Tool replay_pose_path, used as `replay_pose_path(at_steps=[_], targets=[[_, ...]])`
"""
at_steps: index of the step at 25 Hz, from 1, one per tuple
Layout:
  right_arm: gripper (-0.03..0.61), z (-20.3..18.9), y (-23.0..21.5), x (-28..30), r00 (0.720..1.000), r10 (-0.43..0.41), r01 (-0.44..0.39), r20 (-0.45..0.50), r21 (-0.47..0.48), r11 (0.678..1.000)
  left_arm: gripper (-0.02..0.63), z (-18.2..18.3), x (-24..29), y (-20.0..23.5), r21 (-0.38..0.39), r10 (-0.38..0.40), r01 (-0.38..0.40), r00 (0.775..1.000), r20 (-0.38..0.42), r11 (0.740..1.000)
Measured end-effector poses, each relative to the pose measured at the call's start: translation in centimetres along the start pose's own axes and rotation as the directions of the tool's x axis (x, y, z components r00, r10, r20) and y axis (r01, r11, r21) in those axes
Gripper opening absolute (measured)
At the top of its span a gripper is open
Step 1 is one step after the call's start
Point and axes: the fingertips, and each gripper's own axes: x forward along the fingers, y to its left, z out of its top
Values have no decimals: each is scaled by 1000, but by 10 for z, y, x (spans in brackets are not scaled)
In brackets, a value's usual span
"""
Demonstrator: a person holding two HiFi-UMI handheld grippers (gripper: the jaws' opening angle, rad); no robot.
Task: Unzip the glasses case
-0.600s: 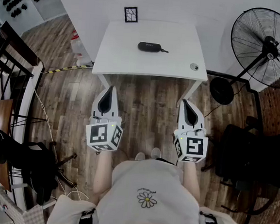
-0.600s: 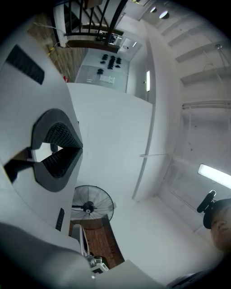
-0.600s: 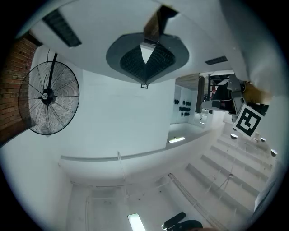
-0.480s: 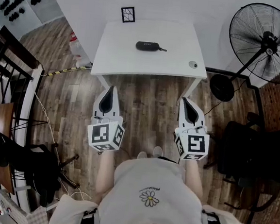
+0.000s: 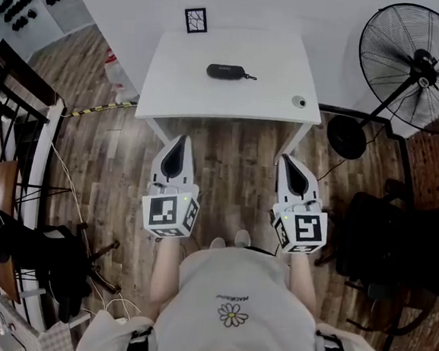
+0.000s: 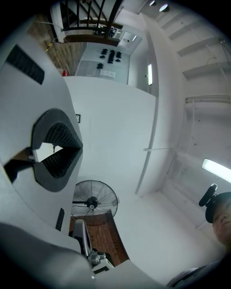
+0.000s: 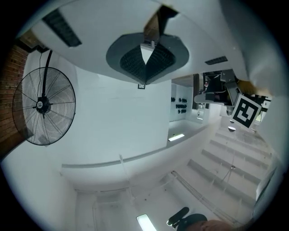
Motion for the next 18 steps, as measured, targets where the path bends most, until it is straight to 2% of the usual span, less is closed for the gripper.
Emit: replay_pose_path(at_steps=[11,18], targets=[[6,-36,-25,29,994,86,-85,-66,22,996,14,-25,34,-9,26,36,-35,999,-22,999],[6,-48,-49,80,996,58,-57,-71,21,998,14,-35,95,8,25,17,-17,1000,-3,1000]])
